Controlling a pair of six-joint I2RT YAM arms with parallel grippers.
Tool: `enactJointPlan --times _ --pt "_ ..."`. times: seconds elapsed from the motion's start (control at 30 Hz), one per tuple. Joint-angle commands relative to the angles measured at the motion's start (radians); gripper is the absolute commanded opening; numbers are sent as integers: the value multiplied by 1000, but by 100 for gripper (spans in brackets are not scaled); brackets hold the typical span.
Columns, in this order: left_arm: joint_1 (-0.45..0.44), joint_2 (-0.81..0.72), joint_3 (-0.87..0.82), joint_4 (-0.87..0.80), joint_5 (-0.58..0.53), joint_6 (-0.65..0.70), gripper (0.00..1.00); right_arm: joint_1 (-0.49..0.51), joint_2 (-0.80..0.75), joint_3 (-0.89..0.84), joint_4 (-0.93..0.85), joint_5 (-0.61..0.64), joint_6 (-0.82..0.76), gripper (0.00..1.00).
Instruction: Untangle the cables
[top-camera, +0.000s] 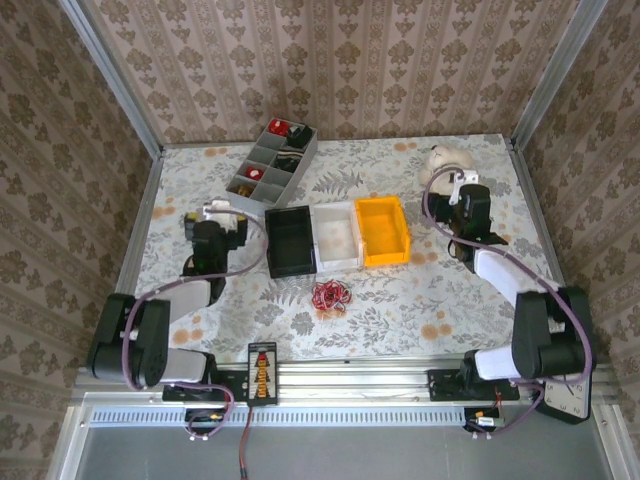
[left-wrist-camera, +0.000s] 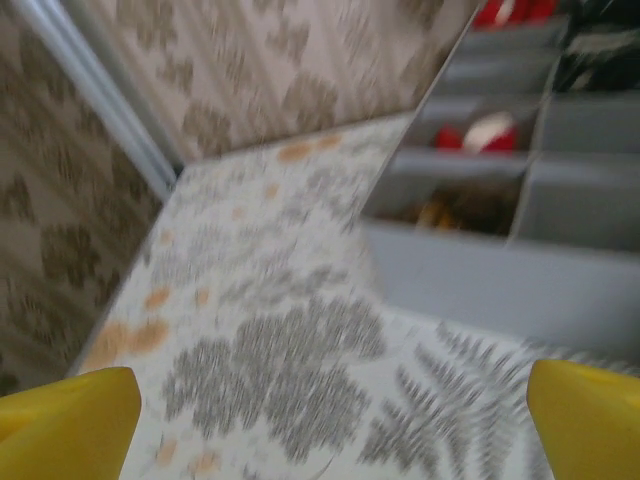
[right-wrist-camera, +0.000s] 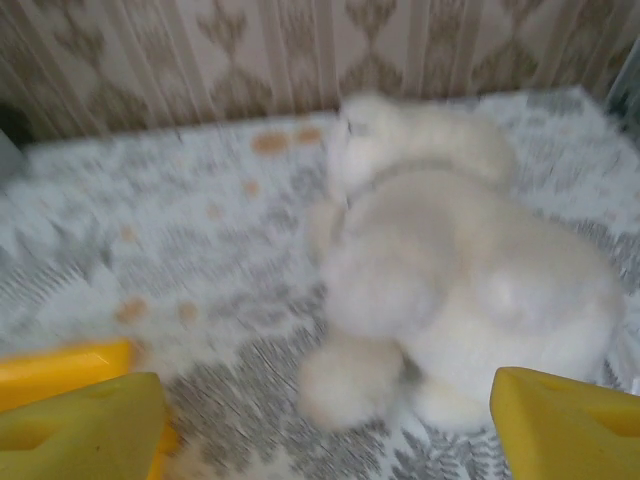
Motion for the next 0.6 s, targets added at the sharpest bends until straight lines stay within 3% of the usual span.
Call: enactJointPlan --times 0.0,0.07,0.17,0.23,0.37,0.57 --pt "-111 -51 119 -262 -133 -48 100 74 -66 37 -258 111 128 85" --pt "-166 -54 204 -451 -91 -203 100 128 -77 72 -337 156 167 90" --pt "-245 -22 249 -574 -101 -380 100 218 -82 121 -429 197 199 96" --pt "-250 0 251 -618 -63 -501 100 293 -81 151 -477 228 200 96" --pt "-258 45 244 -622 -12 -604 99 485 -73 183 -535 210 158 100" --pt "-237 169 289 -612 100 -629 73 706 -12 191 -582 175 104 100"
